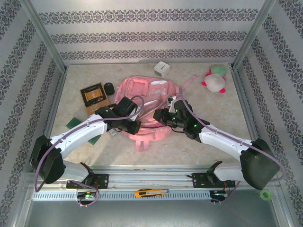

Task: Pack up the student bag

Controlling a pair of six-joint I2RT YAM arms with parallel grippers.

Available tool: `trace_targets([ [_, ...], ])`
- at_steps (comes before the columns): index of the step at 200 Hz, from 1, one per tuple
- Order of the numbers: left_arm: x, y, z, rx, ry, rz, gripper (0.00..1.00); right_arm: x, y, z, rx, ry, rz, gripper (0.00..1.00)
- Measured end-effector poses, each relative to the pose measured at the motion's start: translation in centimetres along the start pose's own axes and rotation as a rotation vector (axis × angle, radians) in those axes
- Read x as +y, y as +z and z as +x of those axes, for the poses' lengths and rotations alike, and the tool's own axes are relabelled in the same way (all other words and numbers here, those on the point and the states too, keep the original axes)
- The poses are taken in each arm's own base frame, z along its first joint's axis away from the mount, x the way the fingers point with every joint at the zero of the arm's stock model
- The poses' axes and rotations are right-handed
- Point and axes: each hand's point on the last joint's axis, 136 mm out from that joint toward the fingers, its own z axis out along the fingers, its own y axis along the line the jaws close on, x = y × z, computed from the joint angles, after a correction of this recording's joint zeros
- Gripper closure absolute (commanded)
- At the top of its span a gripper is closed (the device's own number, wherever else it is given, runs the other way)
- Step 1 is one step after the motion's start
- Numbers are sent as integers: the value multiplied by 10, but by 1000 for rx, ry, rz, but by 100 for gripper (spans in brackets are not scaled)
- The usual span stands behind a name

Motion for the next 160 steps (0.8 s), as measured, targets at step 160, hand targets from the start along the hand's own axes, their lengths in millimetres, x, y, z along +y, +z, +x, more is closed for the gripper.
trace_targets([
  [160, 16, 36, 30, -6, -147, 39, 76, 2, -7, 4, 30, 13, -23, 100],
])
